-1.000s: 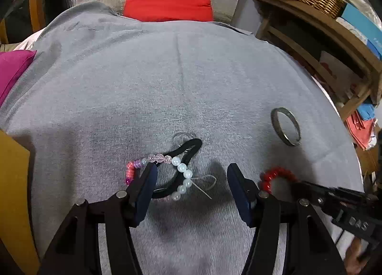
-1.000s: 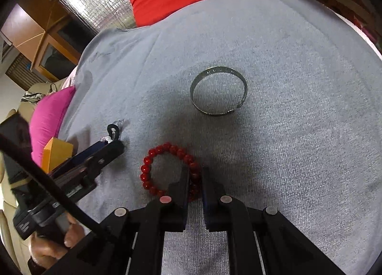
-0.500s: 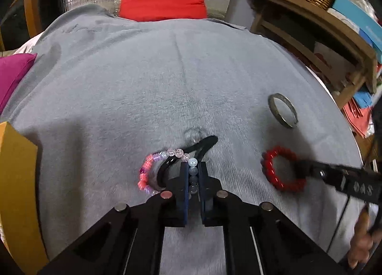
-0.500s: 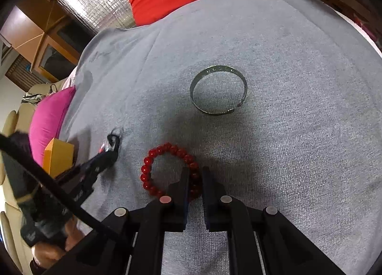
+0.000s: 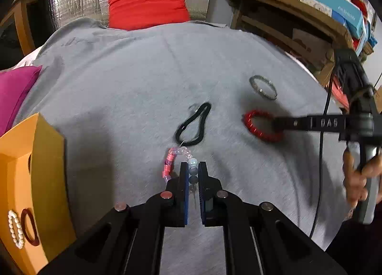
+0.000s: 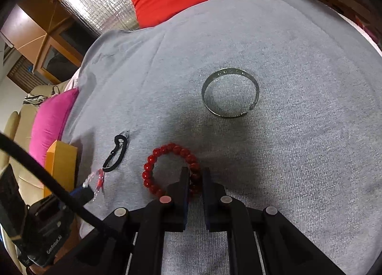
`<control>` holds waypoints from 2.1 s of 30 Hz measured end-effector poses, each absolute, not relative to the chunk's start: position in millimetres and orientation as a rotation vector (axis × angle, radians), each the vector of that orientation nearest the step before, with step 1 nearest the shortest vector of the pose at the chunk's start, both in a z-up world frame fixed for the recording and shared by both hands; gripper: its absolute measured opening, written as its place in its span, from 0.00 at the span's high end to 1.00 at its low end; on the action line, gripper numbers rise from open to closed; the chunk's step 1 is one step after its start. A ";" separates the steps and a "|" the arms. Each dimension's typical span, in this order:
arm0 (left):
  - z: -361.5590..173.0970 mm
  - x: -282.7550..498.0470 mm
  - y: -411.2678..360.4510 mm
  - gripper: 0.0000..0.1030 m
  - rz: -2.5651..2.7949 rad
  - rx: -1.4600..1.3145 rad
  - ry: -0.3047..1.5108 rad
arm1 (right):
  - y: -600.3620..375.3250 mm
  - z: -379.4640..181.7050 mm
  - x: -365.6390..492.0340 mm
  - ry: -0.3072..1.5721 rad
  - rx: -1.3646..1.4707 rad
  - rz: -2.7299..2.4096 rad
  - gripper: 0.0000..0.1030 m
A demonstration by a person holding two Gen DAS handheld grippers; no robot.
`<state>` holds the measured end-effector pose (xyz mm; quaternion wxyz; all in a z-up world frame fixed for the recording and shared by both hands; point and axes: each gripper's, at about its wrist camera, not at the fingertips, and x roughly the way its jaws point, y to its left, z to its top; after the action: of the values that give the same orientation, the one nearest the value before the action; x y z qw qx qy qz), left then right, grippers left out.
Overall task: Organize jewelry
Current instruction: 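Grasp the pink-and-clear bead bracelet with the left tool while the right tool holds the red bracelet, then carry both held bracelets toward the orange box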
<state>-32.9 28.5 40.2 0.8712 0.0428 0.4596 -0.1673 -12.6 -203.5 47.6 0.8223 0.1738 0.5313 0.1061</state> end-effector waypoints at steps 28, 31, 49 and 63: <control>69.1 -40.1 46.5 0.93 -0.349 -0.014 0.864 | -183.5 80.1 -14.2 0.934 0.316 0.368 0.90; 81.9 -48.5 58.2 0.93 -0.351 -0.049 0.825 | -184.6 88.7 -21.1 0.904 0.357 0.399 0.90; 160.5 -128.2 180.8 0.93 -0.224 -0.218 0.577 | -66.9 159.2 -79.6 0.735 0.330 0.698 0.90; 85.3 -151.2 261.3 0.93 -0.068 -0.298 0.813 | 119.7 142.4 -47.9 0.920 0.137 0.839 0.90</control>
<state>-151.2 261.3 85.3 0.9071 -0.1444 0.3940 -0.0329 -47.9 119.7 142.4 0.8102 0.0642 0.4303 0.3927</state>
